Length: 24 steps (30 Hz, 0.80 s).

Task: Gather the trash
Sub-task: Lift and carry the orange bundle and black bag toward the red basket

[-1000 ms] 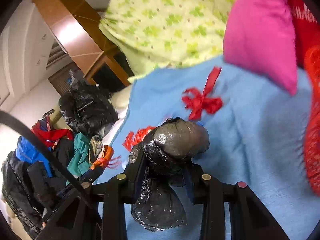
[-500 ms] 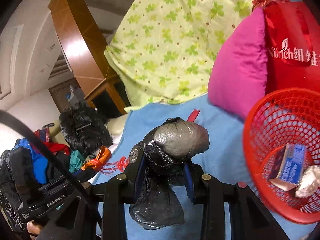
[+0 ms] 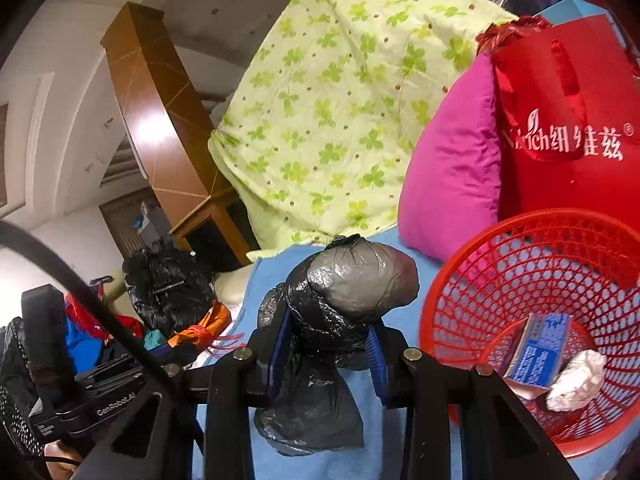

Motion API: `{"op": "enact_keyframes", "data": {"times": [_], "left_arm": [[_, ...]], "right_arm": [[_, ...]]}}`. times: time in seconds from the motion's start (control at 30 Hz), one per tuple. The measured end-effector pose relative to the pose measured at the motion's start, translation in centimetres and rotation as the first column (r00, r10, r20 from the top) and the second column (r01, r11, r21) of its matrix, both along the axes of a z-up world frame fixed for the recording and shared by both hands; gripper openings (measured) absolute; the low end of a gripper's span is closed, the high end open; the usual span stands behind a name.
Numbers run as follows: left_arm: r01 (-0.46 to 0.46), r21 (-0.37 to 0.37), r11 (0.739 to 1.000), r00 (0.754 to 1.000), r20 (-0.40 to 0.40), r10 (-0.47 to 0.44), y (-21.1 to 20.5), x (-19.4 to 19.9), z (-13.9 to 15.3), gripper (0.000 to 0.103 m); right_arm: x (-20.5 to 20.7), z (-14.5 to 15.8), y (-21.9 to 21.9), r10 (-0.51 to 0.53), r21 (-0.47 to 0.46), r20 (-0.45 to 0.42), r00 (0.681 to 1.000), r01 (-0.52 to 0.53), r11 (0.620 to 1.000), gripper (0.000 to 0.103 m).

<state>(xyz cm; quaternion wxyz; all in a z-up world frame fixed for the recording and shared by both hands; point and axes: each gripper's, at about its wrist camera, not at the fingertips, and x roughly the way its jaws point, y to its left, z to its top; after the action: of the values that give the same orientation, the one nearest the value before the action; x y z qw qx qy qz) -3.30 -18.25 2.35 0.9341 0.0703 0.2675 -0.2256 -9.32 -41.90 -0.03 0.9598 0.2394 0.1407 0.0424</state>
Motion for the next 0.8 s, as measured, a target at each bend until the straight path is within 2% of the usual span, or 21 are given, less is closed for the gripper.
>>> {"op": "enact_keyframes", "data": {"times": [0.33, 0.8], "left_arm": [[0.040, 0.039, 0.998, 0.999, 0.024, -0.040, -3.8, -1.1, 0.8, 0.033], [0.093, 0.067, 0.993, 0.995, 0.029, -0.095, -7.6, -1.9, 1.2, 0.033]], "right_arm": [[-2.9, 0.2, -3.1, -0.075, 0.010, 0.045, 0.996, 0.075, 0.997, 0.037], [-4.9, -0.1, -5.7, -0.136, 0.015, 0.052, 0.989, 0.136, 0.991, 0.037]]}}
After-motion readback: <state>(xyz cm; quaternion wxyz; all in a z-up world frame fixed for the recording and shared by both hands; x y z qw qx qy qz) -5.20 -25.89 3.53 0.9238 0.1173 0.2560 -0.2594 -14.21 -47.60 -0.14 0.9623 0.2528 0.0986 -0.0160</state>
